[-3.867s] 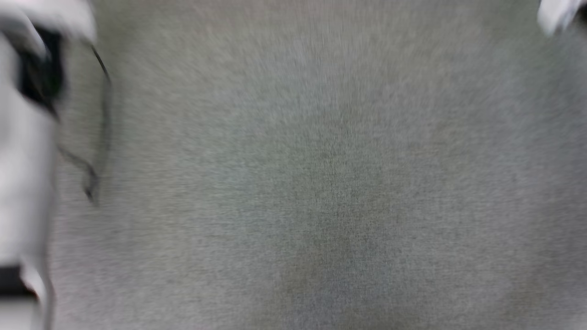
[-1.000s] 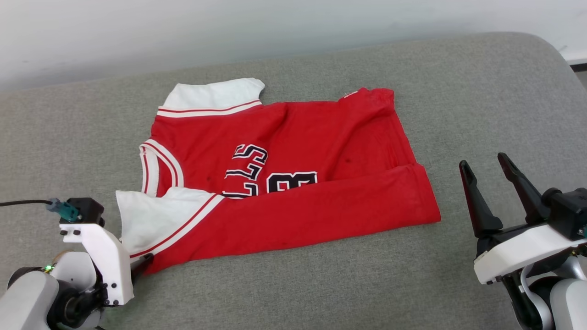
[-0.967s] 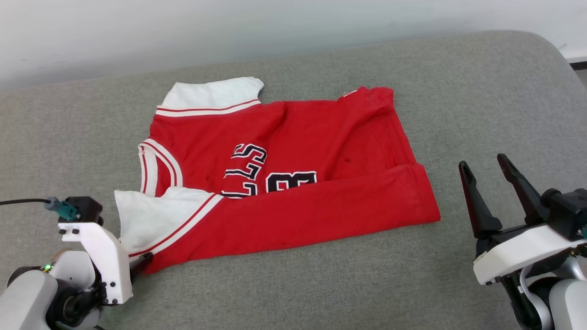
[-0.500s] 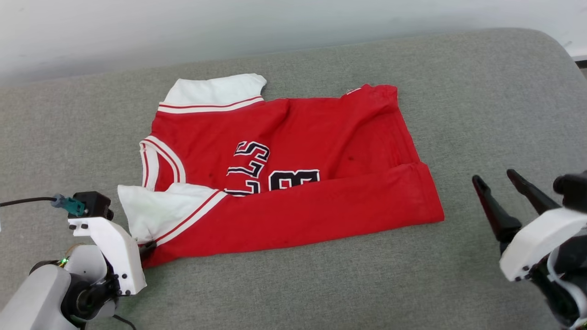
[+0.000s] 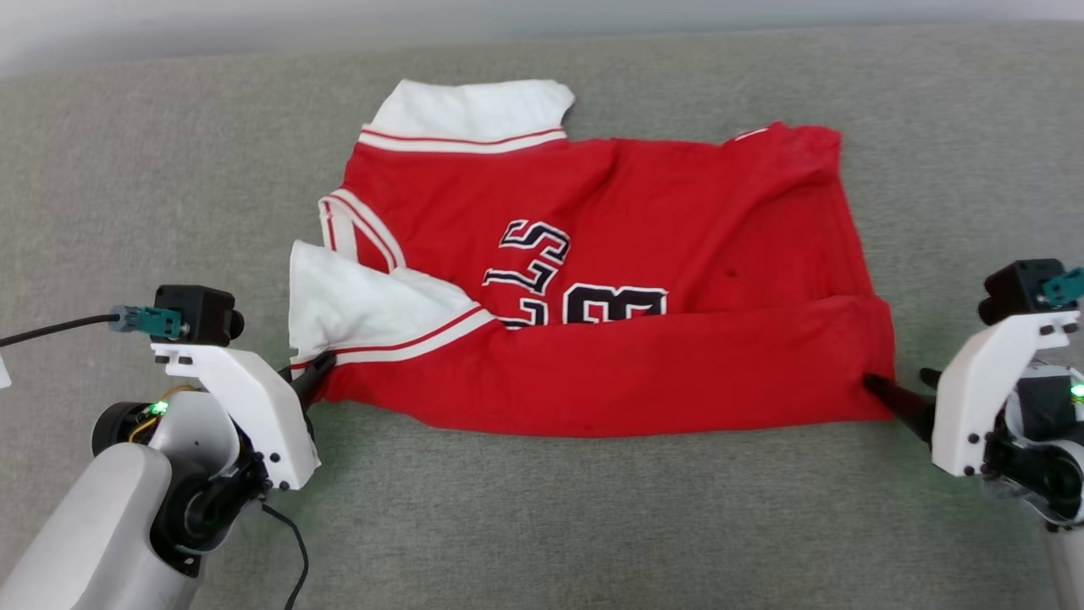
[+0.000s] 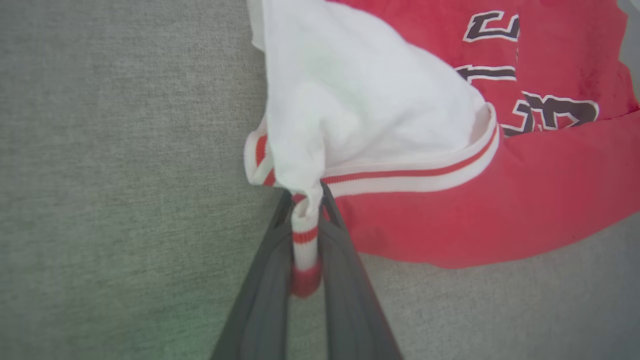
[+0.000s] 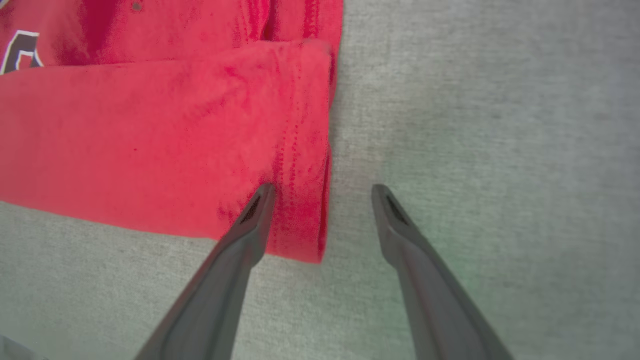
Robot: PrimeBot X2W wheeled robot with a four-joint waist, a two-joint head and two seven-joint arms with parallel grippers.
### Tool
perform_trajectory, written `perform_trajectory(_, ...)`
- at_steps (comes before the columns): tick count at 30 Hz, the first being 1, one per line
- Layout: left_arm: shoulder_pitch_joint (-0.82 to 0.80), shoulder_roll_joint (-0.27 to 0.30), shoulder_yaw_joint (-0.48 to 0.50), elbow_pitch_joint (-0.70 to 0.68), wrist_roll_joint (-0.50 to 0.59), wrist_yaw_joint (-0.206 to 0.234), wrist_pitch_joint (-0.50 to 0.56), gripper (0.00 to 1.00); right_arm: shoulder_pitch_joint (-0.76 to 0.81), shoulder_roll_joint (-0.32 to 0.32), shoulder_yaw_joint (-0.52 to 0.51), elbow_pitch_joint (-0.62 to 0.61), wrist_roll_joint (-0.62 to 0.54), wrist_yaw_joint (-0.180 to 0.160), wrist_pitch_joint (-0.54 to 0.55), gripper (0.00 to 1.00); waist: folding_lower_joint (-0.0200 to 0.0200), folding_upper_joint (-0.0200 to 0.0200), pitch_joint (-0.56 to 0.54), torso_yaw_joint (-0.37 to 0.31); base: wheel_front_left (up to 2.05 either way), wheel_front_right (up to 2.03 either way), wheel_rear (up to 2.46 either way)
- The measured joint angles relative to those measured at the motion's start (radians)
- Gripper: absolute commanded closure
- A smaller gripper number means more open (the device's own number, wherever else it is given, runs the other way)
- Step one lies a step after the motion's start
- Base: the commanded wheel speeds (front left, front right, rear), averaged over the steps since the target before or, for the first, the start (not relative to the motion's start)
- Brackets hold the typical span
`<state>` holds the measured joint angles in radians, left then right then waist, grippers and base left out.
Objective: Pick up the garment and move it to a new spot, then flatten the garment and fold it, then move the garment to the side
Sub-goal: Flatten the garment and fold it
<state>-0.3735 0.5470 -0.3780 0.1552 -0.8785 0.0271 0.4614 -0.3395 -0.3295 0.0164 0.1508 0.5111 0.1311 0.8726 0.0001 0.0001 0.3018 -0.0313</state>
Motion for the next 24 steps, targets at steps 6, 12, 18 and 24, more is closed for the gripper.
perform_trajectory(6, -0.003, -0.010, -0.007, -0.018, 0.006, 0.006, -0.004, 1.00, -0.052, 0.030, 0.002, 0.085, 0.012, 0.000, 0.036, 0.00, 0.0000, 0.0000, 0.038, 0.035, 0.00, 0.00, 0.00)
perform_trajectory(12, 0.000, -0.007, -0.016, -0.018, 0.007, 0.000, -0.007, 1.00, -0.079, 0.042, 0.008, 0.132, 0.027, 0.000, 0.059, 1.00, 0.0000, 0.0000, 0.033, 0.035, 0.00, 0.00, 0.00)
perform_trajectory(18, 0.010, 0.002, -0.022, -0.038, 0.021, 0.000, -0.021, 1.00, -0.079, 0.032, 0.031, 0.115, 0.034, 0.000, 0.036, 1.00, 0.0000, 0.0000, -0.004, 0.029, 0.00, 0.00, 0.00)
perform_trajectory(24, 0.068, 0.011, -0.023, -0.067, 0.016, 0.007, -0.027, 1.00, -0.056, 0.007, 0.068, 0.047, 0.037, 0.000, 0.024, 1.00, 0.0000, 0.0000, -0.076, 0.021, 0.00, 0.00, 0.00)
